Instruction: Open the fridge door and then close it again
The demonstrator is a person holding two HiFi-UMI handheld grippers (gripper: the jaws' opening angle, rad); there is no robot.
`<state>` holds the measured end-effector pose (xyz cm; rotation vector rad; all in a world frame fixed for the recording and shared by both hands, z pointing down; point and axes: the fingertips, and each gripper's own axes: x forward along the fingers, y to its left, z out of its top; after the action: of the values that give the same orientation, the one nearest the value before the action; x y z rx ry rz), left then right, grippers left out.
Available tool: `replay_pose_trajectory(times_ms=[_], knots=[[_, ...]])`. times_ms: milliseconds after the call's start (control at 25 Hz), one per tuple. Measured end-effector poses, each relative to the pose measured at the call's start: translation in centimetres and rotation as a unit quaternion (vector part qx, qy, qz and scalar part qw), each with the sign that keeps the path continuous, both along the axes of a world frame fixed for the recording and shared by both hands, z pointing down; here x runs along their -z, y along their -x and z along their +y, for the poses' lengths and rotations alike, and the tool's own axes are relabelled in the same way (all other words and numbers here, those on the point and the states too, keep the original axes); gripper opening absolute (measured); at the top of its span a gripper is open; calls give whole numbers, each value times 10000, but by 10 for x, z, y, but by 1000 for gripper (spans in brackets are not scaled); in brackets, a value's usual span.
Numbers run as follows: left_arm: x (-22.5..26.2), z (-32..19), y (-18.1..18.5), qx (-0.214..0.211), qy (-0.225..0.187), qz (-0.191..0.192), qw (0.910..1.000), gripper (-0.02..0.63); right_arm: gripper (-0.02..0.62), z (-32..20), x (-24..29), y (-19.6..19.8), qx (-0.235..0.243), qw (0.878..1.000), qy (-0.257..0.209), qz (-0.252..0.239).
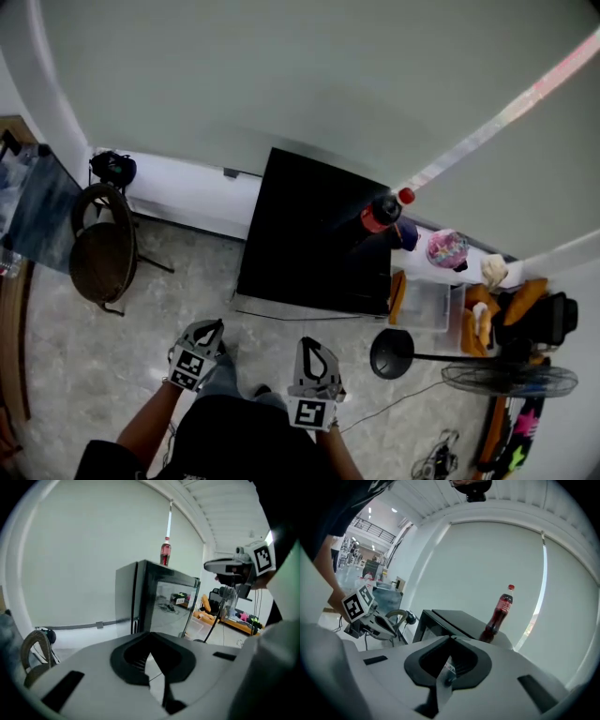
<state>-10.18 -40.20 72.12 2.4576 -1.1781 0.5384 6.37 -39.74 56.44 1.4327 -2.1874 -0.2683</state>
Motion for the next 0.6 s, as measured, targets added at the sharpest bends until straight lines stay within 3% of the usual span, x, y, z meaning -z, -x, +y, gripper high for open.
replay_pose_trajectory(times_ms=[200,440,600], knots=[[73,79,-16,506,-520,269,9970,6,12,78,5,-48,-22,9972,171,-731],[134,175,-53,1678,-925,858,9777,6,11,180,1,-107,84,9892,409,-1408],[171,236,-95,1587,-1232,737,9768,6,11,232,21,-143,72,9797,340,-1974]])
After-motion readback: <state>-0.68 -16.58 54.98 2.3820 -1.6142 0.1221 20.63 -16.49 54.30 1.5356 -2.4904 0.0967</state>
